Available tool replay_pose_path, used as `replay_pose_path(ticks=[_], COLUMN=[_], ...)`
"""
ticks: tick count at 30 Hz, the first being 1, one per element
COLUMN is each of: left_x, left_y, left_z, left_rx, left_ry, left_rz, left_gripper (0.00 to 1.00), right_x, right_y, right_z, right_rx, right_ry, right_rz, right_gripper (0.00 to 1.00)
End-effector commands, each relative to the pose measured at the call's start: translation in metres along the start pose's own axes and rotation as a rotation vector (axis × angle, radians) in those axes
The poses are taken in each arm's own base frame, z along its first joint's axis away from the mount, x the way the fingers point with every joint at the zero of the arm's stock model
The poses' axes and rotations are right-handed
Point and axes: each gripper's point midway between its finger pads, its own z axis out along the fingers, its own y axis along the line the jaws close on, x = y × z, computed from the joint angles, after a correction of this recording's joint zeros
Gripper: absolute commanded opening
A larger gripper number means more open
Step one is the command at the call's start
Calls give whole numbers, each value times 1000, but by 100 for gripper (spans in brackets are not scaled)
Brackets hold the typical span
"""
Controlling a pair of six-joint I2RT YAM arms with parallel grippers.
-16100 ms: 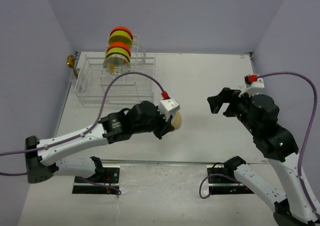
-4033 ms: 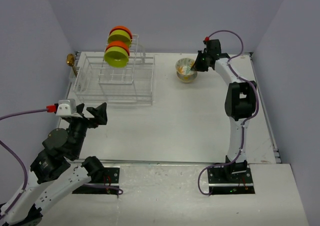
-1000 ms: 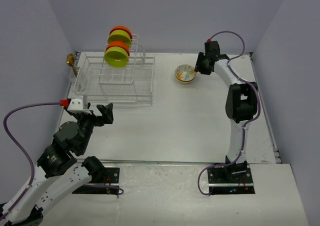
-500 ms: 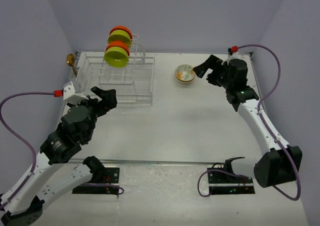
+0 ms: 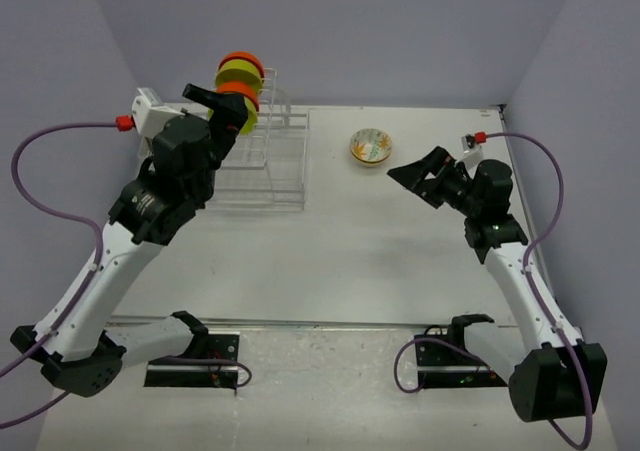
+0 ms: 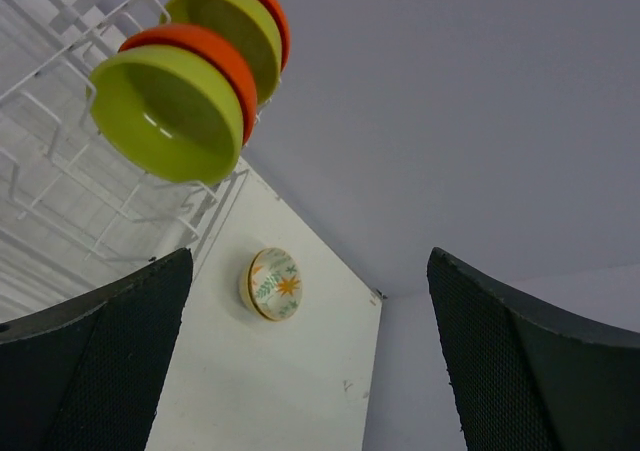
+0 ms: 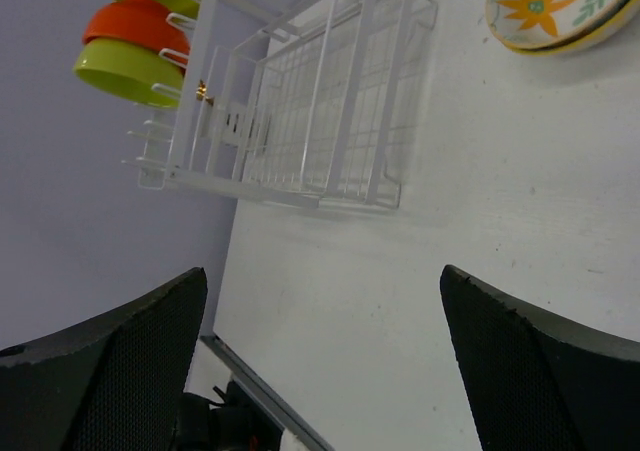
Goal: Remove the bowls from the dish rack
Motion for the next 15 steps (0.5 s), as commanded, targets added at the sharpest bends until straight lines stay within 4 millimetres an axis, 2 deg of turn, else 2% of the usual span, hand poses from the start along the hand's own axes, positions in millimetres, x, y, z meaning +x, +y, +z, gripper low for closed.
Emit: replay_pose_path(ticks=[1, 3, 4, 6, 7, 9, 10, 12, 13, 15], left_x=[-18, 4, -6, 2, -7, -3, -10, -5, -9, 0], left_y=[-4, 8, 13, 21, 23, 25, 27, 33, 34, 40], left_z=[35, 57, 69, 80, 88, 95, 101, 110, 114, 120], left_rx=[-36, -56, -55, -47, -34, -14, -6, -1, 11, 9], left_ry=[5, 103, 88, 134, 118, 151, 139, 164, 155, 186], left_rz=[-114, -139, -185, -217, -235, -241, -253, -259, -271, -283], left_gripper=[99, 99, 99, 100, 100, 100, 100, 100, 99, 98], right_x=[-20, -19, -22, -22, -22, -19, -27, -27, -29, -27], right_y=[13, 10, 9, 9, 8, 7, -1, -7, -8, -11], right_z=[-11, -13, -14, -16, -16, -15, -18, -17, -16, -14], right_rx=[-48, -55, -61, -68, -68, -69, -49, -41, -43, -42], right_ry=[-65, -62, -71, -67, -65, -54, -77, -74, -80, -68], right_rz=[-82, -70, -71, -74, -75, -76, -68, -58, -59, -47], right_gripper=[99, 99, 99, 99, 99, 99, 99, 99, 99, 99])
